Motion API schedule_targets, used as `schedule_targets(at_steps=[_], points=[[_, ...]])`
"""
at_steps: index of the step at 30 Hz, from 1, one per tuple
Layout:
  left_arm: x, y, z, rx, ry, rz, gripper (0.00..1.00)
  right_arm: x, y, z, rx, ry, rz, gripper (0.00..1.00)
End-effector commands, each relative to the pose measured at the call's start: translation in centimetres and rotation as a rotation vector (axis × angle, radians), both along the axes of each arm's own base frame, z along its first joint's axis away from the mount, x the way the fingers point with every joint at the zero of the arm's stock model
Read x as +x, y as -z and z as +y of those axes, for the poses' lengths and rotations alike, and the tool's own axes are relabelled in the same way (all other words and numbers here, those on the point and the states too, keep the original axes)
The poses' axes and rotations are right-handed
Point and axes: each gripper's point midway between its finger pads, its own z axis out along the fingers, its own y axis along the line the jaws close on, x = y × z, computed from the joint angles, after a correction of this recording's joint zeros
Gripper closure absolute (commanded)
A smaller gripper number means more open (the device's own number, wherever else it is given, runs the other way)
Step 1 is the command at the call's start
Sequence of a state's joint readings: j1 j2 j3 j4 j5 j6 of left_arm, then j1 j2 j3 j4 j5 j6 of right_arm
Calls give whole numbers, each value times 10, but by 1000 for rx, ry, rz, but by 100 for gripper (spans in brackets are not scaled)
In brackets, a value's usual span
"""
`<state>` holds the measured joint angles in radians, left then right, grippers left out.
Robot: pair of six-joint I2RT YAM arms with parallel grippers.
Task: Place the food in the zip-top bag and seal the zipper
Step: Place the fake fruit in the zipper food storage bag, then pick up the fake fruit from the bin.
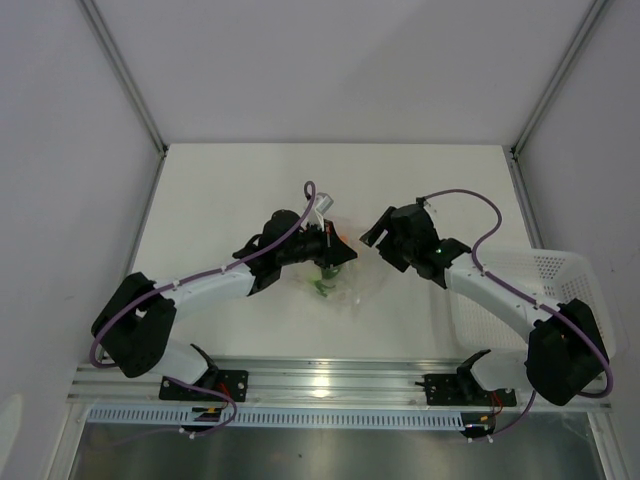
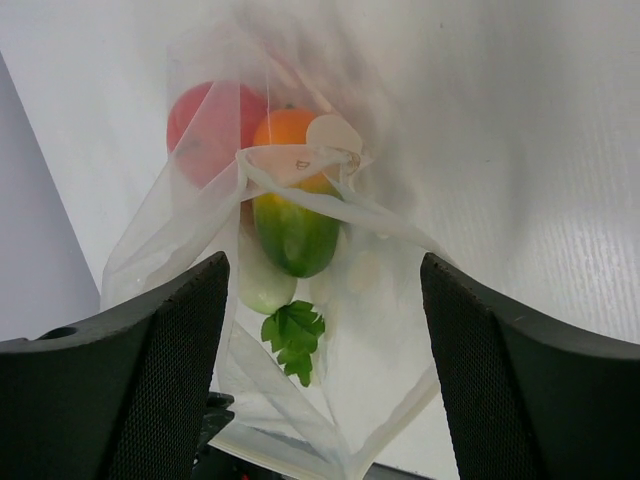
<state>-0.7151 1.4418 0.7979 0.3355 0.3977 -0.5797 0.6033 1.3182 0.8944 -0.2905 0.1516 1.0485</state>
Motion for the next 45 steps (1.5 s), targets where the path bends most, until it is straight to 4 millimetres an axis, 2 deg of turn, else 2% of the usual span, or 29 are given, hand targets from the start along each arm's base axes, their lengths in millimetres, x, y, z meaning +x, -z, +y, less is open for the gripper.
schedule_targets(at_steps=[1,4,7,8,9,13,17,26,30,34,37,38,41,45], points=[[1,-24,1,-67,8,-52,99,8,-27,-6,-37,18,-67,21],[0,-24,0,-66,11,-50,99,4,-38,-16,-93,13,-85,22],[0,-24,0,-68,15,-48,99,-3,-49,-36,-173,27,-103,24],[1,-23,1,-68,10,-48,99,-7,-47,-48,-222,48,-92,24],[1,-24,1,-71,11,-49,99,-10,-55,-54,-234,54,-107,24],[0,-24,0,-72,16,-47,99,-18,-61,-81,-337,72,-96,24],[1,-23,0,-71,14,-46,100,-27,-62,-105,-429,80,-63,25],[2,-22,3,-68,7,-45,99,-40,-77,-166,-621,174,-15,26],[1,-23,1,-72,12,-44,100,-46,-72,-185,-677,212,26,26],[3,-23,2,-71,9,-46,100,-54,-70,-208,-737,280,73,37],[3,-22,2,-71,9,-43,100,-60,-77,-227,-784,344,83,31],[3,-23,3,-72,7,-44,99,-62,-79,-237,-790,375,90,1],[3,-23,2,-74,12,-43,100,-66,-81,-251,-768,400,102,1],[4,-23,2,-78,15,-40,99,-75,-75,-284,-719,508,179,1]])
